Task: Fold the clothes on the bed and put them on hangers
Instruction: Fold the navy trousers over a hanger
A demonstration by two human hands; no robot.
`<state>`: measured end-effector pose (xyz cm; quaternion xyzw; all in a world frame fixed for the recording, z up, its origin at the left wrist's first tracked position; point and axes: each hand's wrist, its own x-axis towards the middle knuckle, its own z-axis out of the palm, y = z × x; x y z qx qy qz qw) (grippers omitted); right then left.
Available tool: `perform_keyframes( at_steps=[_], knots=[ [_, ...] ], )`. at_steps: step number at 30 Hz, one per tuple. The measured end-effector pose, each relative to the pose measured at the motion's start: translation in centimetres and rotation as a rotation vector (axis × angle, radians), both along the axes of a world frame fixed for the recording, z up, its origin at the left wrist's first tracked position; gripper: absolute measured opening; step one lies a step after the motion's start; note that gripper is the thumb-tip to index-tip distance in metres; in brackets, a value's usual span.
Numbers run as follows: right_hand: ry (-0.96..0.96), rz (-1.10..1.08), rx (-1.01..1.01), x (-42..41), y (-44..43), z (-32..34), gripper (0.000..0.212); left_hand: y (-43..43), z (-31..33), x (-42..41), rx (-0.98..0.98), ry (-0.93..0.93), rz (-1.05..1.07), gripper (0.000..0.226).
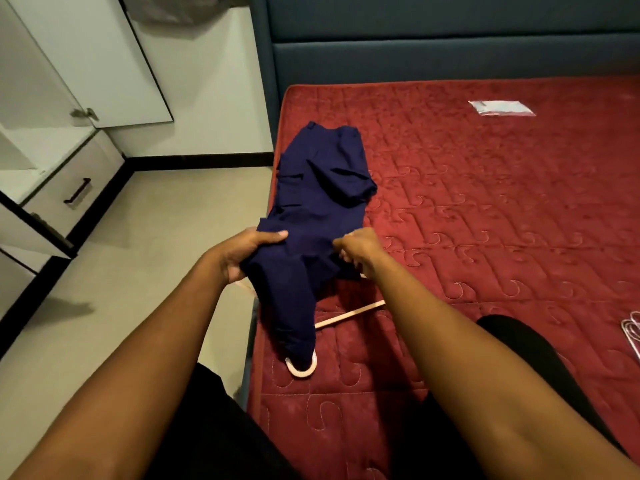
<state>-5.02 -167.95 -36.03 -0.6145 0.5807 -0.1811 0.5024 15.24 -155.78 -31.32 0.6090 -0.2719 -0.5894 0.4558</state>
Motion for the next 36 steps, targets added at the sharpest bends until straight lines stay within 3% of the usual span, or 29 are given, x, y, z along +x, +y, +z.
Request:
perform_keyframes(
  at_steps=[4,7,9,12,16,18,20,23,25,29,33,34,36],
  knots=[
    [-0.262,-0.204,-0.085,0.2,-3.9,2.3,0.023,-3.5,0.5,1.0,-0.13,-0.085,0.093,0.049],
    [-0.118,-0.196,-0.089,-0.1,-5.1,0.8,0.017,-4.0,-0.4,0.9,-0.102,-0.236,0.052,0.061],
    [-0.037,-0.116,0.053,-0.5,-4.0,-1.2,0.024,-3.5,-1.5,0.6,-0.05,-0.304,0.034,0.065],
    [0.12,0.041,0.074,-0.6,-2.1,-3.6,0.035,-2.4,-3.1,0.5,-0.048,-0.383,0.167,0.067],
    [0.194,0.1,-0.177,0.6,-0.6,-4.3,0.044,-0.1,-3.7,1.2,-0.031,-0.338,0.08,0.057],
    [0.052,0.096,-0.093,1.6,0.2,-4.1,0.051,0.6,-4.0,1.5,0.009,-0.381,0.003,0.054],
    [-0.052,0.088,0.004,2.3,0.7,-3.9,0.057,0.8,-4.1,1.0,0.008,-0.432,0.06,0.037],
    [-0.139,-0.021,-0.118,2.2,1.0,-3.0,0.037,0.6,-4.3,0.2,-0.055,-0.434,0.152,0.028],
    [-0.112,-0.047,-0.249,1.3,1.0,-2.2,0.031,0.3,-4.5,0.2,-0.075,-0.601,0.144,0.028],
    [0.232,0.147,-0.418,-1.0,1.6,-1.9,0.024,0.1,-5.7,0.7,-0.027,-1.076,0.124,0.041],
    [0.159,0.234,-0.583,-1.4,2.3,-2.0,0.019,2.3,-6.5,0.3,0.02,-1.309,0.405,0.059],
    [0.14,0.313,-0.6,-1.1,2.6,-1.9,0.019,2.9,-6.7,0.0,0.071,-1.336,0.489,0.06],
    [0.148,0.511,-0.585,-0.3,3.1,-2.2,0.02,3.7,-7.0,-0.6,0.215,-1.193,0.617,0.065]
  ],
)
